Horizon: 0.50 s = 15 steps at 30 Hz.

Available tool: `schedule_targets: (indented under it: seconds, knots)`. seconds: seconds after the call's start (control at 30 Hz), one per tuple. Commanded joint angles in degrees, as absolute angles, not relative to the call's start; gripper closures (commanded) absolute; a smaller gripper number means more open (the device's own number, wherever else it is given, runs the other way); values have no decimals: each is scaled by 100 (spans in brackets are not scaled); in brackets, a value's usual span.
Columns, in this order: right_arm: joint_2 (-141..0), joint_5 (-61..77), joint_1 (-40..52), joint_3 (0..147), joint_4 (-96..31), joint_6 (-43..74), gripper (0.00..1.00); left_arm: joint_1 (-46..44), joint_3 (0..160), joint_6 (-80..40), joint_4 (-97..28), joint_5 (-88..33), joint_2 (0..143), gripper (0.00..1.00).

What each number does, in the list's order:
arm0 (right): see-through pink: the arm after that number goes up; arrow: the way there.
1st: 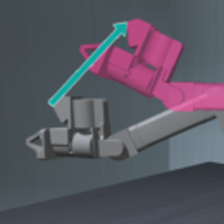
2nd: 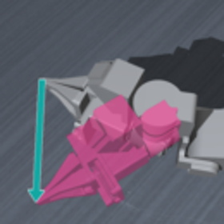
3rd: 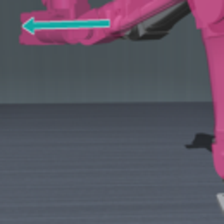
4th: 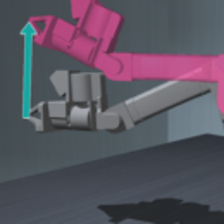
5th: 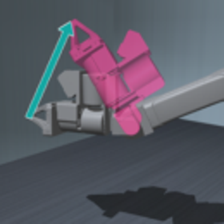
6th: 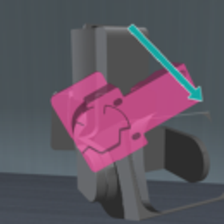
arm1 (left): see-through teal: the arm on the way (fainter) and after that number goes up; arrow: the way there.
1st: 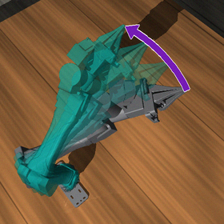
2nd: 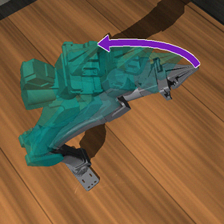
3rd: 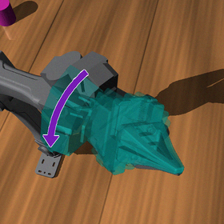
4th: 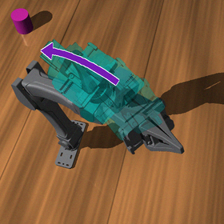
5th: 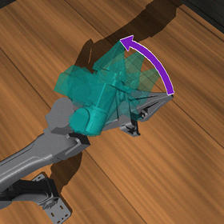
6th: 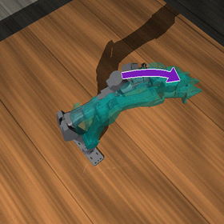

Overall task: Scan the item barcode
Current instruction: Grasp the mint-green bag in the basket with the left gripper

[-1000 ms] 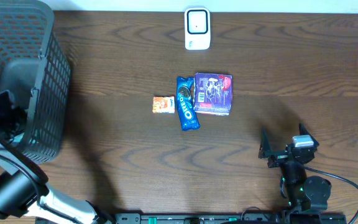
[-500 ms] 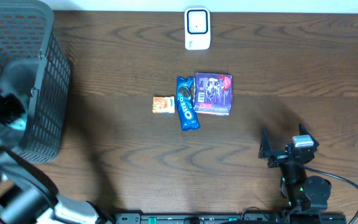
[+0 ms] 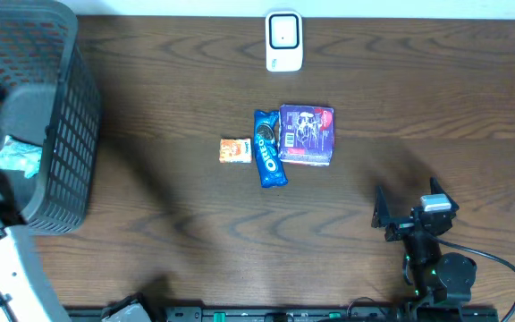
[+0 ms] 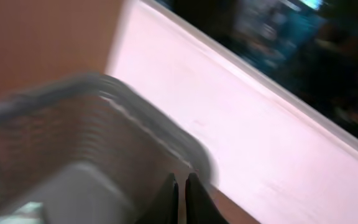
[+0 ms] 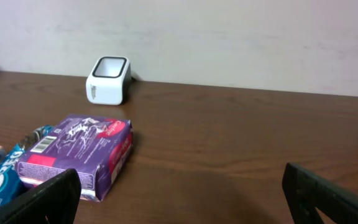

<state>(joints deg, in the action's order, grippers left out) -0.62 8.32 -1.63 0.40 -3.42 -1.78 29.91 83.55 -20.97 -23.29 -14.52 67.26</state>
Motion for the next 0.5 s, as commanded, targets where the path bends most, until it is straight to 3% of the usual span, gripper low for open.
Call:
schedule_targets:
  seconds: [0.0, 0.07, 0.2, 0.3, 0.4, 0.43, 0.47]
  knots:
    - [-30, 867, -141, 32, -364, -222, 1, 2491, 8344, -1413, -2344, -928, 6871, 84]
    - [-30, 867, -141, 32, -364, -222, 1, 2484, 8344, -1330, -2449, -152, 6949, 78]
    - [-30, 867, -141, 32, -364, -222, 1, 2484, 8340, -1328, -2665, 1398, 7321, 33]
    - [-30, 867, -141, 32, -364, -222, 1, 2561, 8337, -1310, -2869, 1509, 7830, 19]
    - [-30, 867, -141, 32, -364, -222, 1, 2720, 8337, -1337, -2961, 1509, 8399, 17]
    - [-30, 867, -141, 32, -364, -222, 1, 2851, 8337, -1540, -3037, 1509, 8698, 7]
    - [-30, 867, -141, 32, -364, -222, 1, 2943, 8337, -1739, -3109, 1507, 8882, 6]
